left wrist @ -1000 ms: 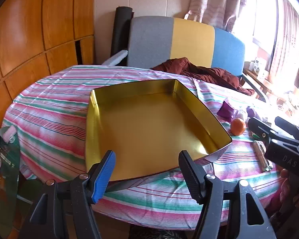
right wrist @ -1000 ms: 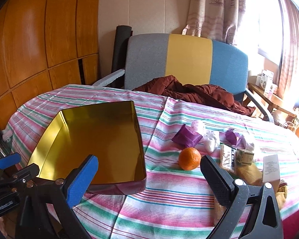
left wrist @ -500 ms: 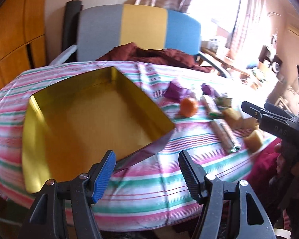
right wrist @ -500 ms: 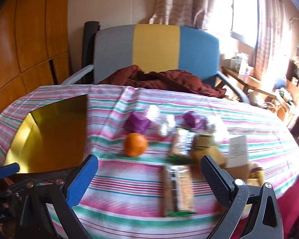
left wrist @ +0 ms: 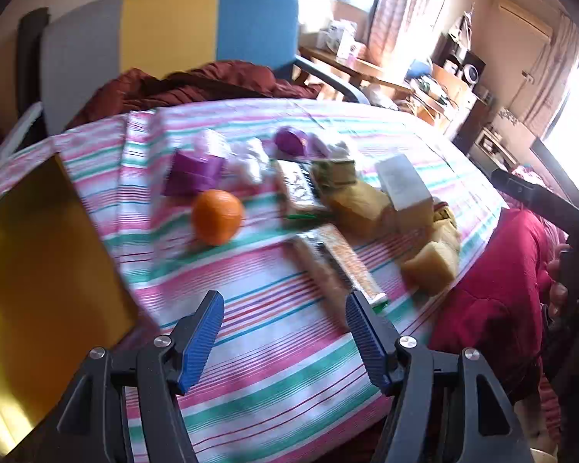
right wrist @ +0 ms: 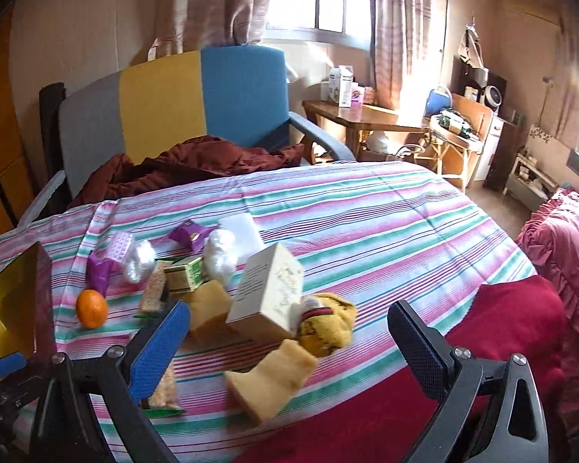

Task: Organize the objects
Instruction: 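Move both tools from the gold tray toward the scattered items, then grasp the cracker packet with the left tool while the right tool grasps the white box, then place the cracker packet in the gold tray with the left tool while the right tool places the white box, then move both tools back toward the remaining items on the cloth, then grasp the orange with the left tool while the right tool grasps a yellow sponge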

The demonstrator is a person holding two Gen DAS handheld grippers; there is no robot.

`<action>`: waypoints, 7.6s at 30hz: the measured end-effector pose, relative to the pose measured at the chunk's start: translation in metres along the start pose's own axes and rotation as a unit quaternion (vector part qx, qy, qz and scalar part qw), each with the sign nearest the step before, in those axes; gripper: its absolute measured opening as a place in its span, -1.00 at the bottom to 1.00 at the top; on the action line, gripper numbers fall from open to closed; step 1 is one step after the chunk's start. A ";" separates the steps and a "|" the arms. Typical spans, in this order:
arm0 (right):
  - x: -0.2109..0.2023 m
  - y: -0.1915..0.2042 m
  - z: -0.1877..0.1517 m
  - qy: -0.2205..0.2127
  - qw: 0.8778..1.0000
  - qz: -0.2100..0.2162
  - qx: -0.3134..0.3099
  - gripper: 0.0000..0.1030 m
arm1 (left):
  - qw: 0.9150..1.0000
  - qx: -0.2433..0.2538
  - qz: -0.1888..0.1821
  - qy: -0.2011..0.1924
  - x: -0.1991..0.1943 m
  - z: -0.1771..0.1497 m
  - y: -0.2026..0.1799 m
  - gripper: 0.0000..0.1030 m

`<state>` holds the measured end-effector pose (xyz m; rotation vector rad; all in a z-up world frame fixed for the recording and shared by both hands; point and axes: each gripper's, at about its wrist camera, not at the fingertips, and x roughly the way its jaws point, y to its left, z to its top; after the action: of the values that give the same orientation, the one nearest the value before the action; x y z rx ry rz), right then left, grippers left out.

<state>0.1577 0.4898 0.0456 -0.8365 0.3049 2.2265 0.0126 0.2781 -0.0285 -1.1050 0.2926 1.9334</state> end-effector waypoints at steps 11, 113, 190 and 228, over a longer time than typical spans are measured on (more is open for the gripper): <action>0.007 -0.054 -0.001 0.022 0.999 -0.021 0.036 0.99 | 0.998 0.002 0.004 0.063 0.079 0.024 -0.034 0.59; 0.009 0.461 -0.012 0.197 0.840 0.451 -0.228 0.15 | 0.922 -0.274 0.250 -0.108 -0.154 -0.127 0.247 -0.04; 0.015 0.148 -0.023 0.025 0.986 0.130 -0.099 0.99 | 0.956 -0.049 0.261 -0.128 -0.127 -0.056 0.100 -0.01; 0.056 -0.015 -0.007 0.072 0.980 0.149 0.109 0.99 | 0.992 -0.002 0.110 0.066 0.095 0.075 0.056 0.44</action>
<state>0.1423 0.5284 0.0040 -0.8797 0.7751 2.3520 -0.0971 0.3414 -0.0716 -1.2498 0.5009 2.0554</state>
